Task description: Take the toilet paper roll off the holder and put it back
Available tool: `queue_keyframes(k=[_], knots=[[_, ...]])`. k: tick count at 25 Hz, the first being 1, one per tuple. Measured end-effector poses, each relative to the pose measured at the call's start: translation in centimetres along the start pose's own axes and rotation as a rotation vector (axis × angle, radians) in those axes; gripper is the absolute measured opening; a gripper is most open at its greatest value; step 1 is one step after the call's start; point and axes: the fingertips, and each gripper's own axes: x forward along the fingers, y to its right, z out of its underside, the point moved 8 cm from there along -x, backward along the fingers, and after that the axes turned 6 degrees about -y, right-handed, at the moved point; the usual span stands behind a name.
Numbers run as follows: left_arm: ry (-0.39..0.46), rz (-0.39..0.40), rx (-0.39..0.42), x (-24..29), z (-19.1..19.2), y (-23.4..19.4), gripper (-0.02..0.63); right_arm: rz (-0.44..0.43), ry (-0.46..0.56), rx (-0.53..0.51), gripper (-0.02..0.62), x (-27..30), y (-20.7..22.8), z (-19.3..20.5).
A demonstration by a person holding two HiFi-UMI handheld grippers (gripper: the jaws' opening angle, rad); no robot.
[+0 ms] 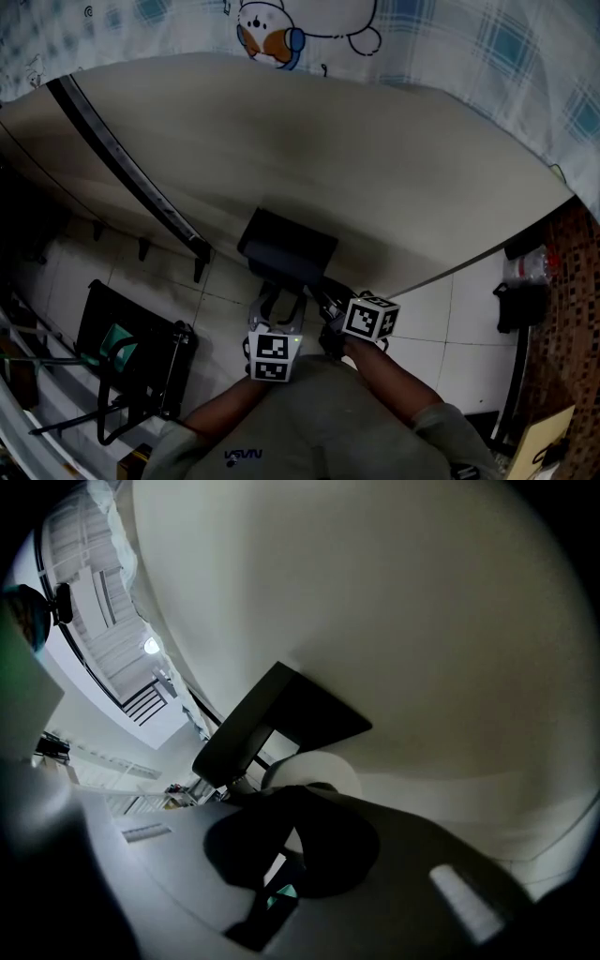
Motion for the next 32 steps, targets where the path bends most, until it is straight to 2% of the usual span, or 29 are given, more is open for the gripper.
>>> queue_keyframes(k=[12,14,17,22,26,32], knots=[[0.005,0.026,-0.005,-0.2,0.1,0.1,0.195,0.071,0.032,-0.049,-0.006,-1.9,0.2,0.3],[0.019,0.040,-0.010,-0.7,0.1,0.3,0.176,0.102,0.040,-0.095,-0.006,-2.8,-0.1,0.2],[0.063,0.059,-0.020,-1.6,-0.3,0.6,0.107,0.157,0.047,-0.193,-0.006,-4.2,-0.7,0.0],[0.134,0.036,-0.019,-3.5,-1.5,1.6,0.008,0.223,0.053,-0.382,-0.006,-6.5,-2.3,-0.5],[0.160,-0.007,-0.009,-4.9,-2.2,3.2,0.008,0.228,0.072,-0.481,-0.006,-8.4,-3.2,-1.1],[0.203,-0.086,-0.036,-6.6,-4.1,6.5,0.008,0.168,0.085,-0.592,-0.005,-11.1,-4.2,-2.4]])
